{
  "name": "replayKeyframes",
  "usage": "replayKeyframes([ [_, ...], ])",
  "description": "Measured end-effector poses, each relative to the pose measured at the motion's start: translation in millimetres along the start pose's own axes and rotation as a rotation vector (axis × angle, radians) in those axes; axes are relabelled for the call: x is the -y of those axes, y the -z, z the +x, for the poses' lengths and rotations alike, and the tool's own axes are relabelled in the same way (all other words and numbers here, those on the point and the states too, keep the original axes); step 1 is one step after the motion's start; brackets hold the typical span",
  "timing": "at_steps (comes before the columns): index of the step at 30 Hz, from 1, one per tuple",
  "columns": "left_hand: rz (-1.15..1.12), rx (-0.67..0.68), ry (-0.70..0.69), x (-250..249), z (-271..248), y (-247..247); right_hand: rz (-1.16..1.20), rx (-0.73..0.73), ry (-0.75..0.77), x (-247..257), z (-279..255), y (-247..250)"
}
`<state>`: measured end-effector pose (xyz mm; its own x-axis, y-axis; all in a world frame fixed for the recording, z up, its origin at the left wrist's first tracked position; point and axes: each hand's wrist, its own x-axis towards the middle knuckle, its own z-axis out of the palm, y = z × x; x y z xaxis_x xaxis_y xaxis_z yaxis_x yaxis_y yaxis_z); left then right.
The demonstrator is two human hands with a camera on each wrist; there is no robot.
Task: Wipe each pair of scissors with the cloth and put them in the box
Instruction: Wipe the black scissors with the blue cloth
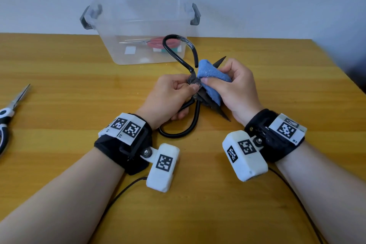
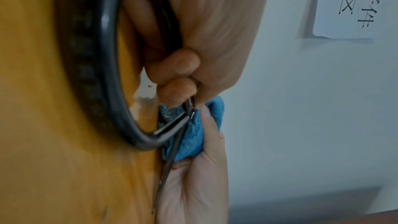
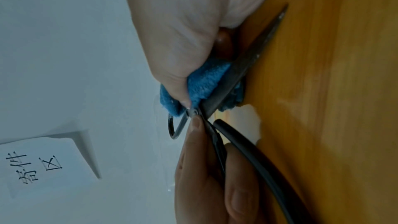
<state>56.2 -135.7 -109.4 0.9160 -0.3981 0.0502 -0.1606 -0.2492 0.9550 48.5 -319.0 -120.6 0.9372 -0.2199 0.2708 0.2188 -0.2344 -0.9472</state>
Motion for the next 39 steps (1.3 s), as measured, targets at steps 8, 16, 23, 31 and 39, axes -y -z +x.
replayKeyframes([
  [8, 0.034, -0.027, -0.005, -1, -1, 1, 0.156, -0.151, -0.070, 5, 0, 2],
  [16, 0.015, -0.081, 0.001, 4, 3, -2, 0.065, 0.000, 0.069, 1, -1, 3],
  [23, 0.013, -0.077, -0.009, 4, 1, -2, 0.083, 0.040, 0.026, 3, -3, 3],
  [31, 0.032, -0.093, 0.004, -5, -22, -3, 0.037, 0.033, 0.005, 13, -24, -2],
  [39, 0.061, -0.097, 0.045, -11, -58, 3, 0.009, 0.063, -0.029, 29, -54, -9],
])
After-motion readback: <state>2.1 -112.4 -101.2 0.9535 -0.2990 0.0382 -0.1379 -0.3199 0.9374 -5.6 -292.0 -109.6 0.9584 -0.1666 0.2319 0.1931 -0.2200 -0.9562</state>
